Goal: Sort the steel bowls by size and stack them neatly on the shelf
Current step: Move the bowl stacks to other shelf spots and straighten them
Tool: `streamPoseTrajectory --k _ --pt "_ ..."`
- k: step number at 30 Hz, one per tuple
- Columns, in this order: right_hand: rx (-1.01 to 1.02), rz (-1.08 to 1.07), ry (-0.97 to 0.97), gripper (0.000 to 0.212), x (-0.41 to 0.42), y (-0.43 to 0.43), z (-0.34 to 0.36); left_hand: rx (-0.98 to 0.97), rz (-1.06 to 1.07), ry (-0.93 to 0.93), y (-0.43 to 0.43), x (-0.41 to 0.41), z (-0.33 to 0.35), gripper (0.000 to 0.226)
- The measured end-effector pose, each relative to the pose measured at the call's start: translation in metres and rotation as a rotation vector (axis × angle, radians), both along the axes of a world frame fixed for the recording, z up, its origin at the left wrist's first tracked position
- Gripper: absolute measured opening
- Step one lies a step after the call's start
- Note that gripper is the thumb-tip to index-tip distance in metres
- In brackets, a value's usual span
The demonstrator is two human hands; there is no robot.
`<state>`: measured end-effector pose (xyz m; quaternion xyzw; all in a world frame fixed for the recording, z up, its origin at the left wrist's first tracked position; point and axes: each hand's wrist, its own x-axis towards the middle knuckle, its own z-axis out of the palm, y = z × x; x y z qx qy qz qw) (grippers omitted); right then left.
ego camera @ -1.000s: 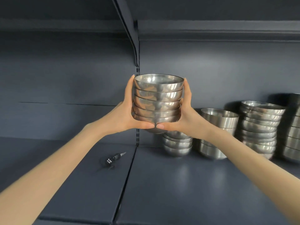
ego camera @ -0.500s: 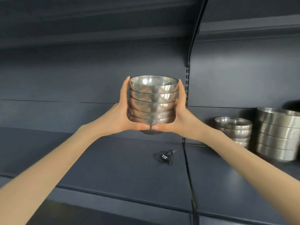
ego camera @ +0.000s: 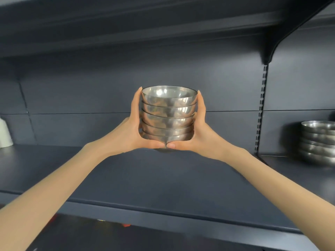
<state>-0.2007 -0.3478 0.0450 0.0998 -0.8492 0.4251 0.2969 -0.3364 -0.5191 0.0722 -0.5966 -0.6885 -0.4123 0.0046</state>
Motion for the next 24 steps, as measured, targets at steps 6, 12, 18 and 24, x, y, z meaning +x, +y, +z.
streamPoseTrajectory --k 6,12,18,24 --pt "0.016 0.049 -0.044 0.137 -0.070 -0.030 -0.006 0.018 0.043 -0.059 -0.035 -0.065 -0.015 0.140" --pt "0.019 0.086 -0.040 0.137 -0.148 -0.044 -0.014 0.020 0.092 -0.065 -0.055 -0.134 -0.023 0.142" --pt "0.008 0.070 -0.034 0.137 -0.214 -0.052 -0.009 0.037 0.131 -0.043 -0.062 -0.200 -0.017 0.142" --pt "0.020 0.031 -0.045 0.138 -0.263 -0.073 -0.011 0.045 0.104 -0.045 -0.080 -0.255 -0.021 0.142"
